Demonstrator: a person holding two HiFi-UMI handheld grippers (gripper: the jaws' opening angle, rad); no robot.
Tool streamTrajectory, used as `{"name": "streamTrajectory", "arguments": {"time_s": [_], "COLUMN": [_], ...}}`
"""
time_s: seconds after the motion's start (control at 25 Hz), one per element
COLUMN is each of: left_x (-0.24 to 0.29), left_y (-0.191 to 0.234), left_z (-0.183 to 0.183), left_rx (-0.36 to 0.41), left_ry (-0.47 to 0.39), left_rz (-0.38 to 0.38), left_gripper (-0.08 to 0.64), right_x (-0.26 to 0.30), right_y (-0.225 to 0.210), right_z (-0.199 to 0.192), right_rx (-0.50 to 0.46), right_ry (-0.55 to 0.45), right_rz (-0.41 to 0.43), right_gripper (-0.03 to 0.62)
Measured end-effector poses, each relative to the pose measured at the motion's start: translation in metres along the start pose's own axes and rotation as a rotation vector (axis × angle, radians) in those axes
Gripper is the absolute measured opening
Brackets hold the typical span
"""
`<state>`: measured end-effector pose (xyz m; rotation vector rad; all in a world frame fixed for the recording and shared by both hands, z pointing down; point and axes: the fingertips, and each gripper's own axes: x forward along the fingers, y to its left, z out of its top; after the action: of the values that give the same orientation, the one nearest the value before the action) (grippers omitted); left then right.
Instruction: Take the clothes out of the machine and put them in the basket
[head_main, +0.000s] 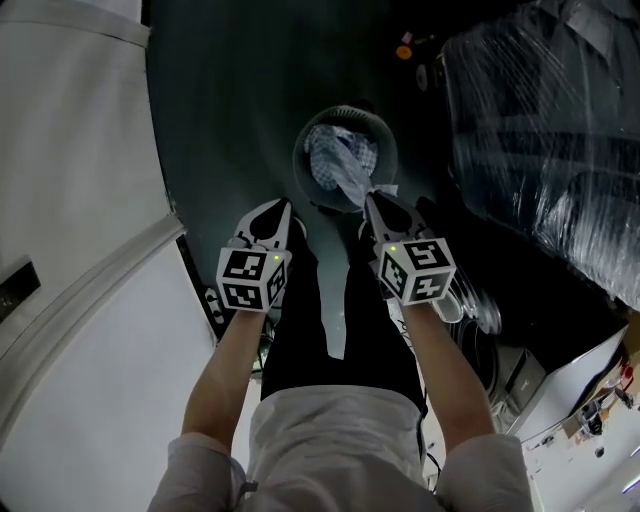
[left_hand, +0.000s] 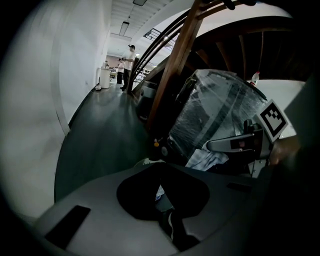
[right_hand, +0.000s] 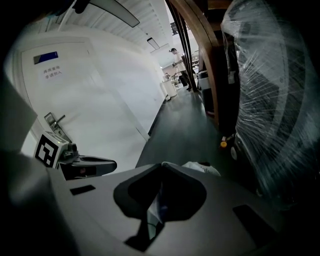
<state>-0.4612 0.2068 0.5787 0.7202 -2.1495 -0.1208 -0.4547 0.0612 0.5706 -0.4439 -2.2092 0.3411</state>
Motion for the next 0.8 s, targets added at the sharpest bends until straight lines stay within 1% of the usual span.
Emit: {"name": "streamTrajectory", "arguments": {"time_s": [0.36,0.6,0.8], "left_x": [0.033,0.060,0.084], "left_y": [0.013,0.017,0.027], "left_z": [-0.056,-0.083,-0.107], "left_rx": [-0.040,-0.052,-0.080], "left_ry": [0.098,0.149,0.205], "left_rz": [-0.008,-0.028,-0.020], "left_gripper": [0.020,0.020,0.020], "right_x": [0.039,0.064,0.084], "right_y": [-0.021,-0.038,-0.051], "right_z": [-0.051,-0.080,-0.110], "right_rx": [0.041,0.070,0.082], "right_ry": [0.089,0.135,0.195], "right_rz": [-0.015,-0.026,-0.047], "right_gripper": [0.015,0.015,0.015]}}
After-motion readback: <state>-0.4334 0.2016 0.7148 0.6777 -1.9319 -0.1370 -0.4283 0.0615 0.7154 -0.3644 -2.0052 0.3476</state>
